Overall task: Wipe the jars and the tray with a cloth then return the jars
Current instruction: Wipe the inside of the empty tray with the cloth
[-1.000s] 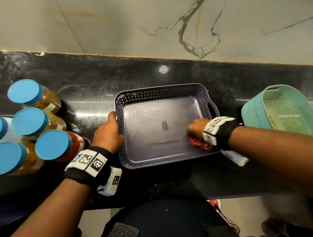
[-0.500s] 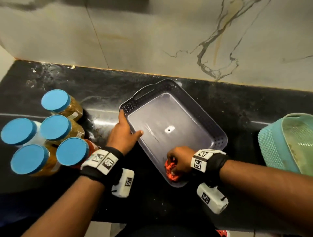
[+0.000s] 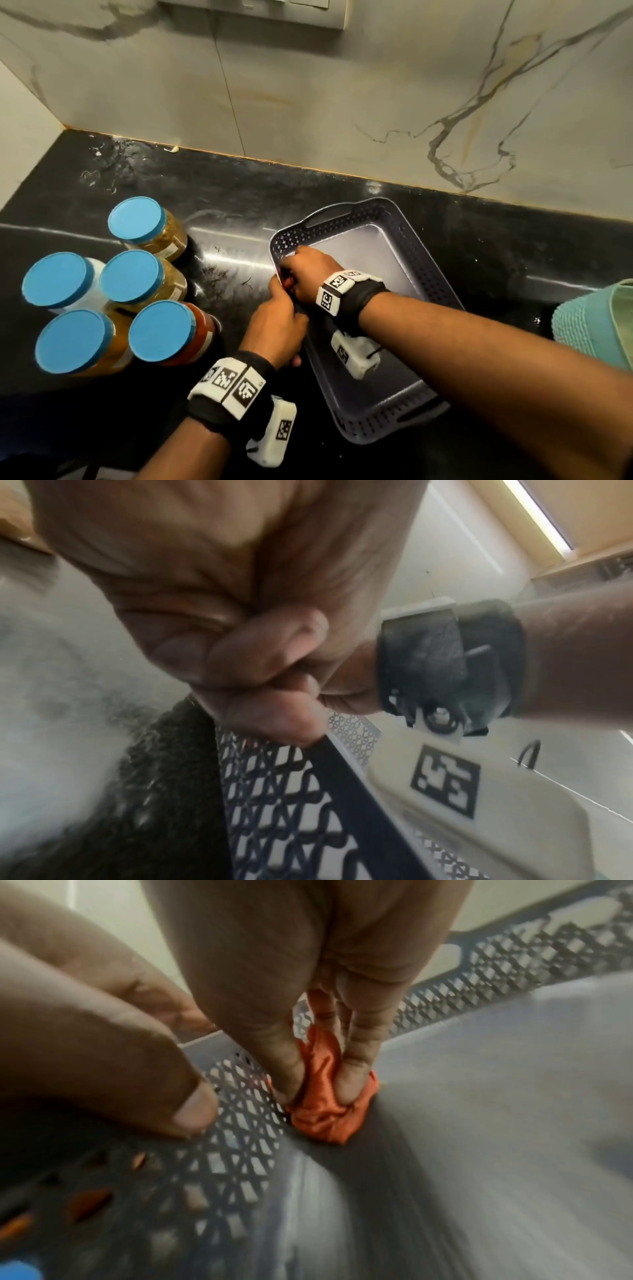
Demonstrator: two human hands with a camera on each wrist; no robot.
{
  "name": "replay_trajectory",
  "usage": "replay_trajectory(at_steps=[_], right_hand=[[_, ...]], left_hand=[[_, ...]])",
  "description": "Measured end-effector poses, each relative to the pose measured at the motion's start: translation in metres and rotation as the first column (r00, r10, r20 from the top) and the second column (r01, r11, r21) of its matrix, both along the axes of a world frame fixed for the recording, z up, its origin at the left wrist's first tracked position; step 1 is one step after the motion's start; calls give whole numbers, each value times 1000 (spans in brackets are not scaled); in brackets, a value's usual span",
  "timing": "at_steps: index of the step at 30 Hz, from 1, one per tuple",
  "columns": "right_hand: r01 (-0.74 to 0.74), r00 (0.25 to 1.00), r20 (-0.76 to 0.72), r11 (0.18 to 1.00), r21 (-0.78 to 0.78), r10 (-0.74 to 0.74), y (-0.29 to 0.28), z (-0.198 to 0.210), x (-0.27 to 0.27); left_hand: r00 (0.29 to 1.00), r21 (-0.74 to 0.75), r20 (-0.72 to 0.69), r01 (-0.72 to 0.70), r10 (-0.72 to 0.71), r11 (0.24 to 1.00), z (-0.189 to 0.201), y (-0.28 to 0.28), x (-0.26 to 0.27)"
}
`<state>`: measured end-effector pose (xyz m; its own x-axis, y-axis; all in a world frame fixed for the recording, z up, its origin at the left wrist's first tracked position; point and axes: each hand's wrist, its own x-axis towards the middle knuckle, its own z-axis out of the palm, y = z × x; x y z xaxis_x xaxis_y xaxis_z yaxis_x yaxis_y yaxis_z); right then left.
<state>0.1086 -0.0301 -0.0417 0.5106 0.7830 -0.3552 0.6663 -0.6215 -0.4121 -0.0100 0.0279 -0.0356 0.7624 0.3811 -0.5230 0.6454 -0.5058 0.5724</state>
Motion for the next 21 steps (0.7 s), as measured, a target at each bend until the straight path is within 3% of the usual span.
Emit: replay_trajectory(at_steps=[7, 10, 13, 18, 21], right_hand=[[-52, 998, 41, 999, -10, 52, 3, -8, 5], [77, 996, 51, 996, 47, -80, 10, -14, 10], [197, 980, 19, 980, 3, -197, 15, -19, 14], [-68, 998, 16, 997, -40, 69, 17, -24, 15], [-176, 965, 181, 980, -92, 190, 23, -22, 19]], left_hand=[[994, 191, -110, 6, 15, 981, 3, -6, 2], [985, 254, -166, 84, -42, 964, 3, 3, 10], [969, 274, -223, 165, -104, 947, 7, 8, 16], [981, 269, -192, 57, -4, 962, 5, 20, 22], [991, 272, -119, -19, 54, 962, 3, 20, 27]])
